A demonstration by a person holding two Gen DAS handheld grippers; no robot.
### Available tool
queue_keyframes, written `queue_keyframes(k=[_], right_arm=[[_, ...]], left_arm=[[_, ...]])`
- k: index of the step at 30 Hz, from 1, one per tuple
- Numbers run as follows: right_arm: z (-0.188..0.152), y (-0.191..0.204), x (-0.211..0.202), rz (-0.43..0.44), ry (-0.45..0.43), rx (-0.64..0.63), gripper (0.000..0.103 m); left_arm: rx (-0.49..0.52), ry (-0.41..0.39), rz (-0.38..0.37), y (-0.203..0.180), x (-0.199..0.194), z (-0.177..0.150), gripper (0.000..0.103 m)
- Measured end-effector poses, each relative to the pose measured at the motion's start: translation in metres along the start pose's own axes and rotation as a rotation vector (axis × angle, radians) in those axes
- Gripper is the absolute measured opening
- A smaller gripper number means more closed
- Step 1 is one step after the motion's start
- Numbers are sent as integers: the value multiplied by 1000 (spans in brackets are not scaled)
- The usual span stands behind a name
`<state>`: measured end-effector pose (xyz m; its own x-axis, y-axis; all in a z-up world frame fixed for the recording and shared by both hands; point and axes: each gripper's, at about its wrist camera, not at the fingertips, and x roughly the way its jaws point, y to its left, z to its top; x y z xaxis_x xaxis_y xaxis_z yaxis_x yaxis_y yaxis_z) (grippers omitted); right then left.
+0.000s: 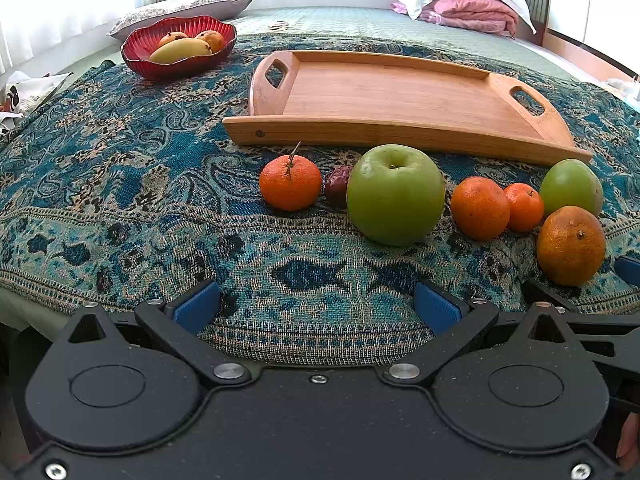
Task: Organize fruits
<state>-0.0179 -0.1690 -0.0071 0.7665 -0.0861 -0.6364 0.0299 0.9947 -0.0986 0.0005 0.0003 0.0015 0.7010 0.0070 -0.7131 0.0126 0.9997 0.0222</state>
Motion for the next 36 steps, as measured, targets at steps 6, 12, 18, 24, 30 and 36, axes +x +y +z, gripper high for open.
queue_keyframes(k=[6, 12, 18, 24, 30, 36], right_arm=[[2, -1, 1, 1, 1, -1, 103], [2, -1, 0, 1, 0, -1, 103], [2, -2, 1, 3, -3, 1, 103], [-1, 0, -5, 5, -27, 8, 103], [-3, -1, -5, 6, -39, 13, 103], [-4, -5, -9, 25, -72, 30, 103]], left_arm=[[0, 0, 0, 0, 0, 0, 103], [0, -1, 0, 0, 0, 0, 103], [0, -2, 0, 0, 0, 0, 103], [5, -11, 0, -1, 3, 2, 103], [9, -29, 4, -5, -4, 0, 103], [26, -73, 3, -5, -6, -7, 103]])
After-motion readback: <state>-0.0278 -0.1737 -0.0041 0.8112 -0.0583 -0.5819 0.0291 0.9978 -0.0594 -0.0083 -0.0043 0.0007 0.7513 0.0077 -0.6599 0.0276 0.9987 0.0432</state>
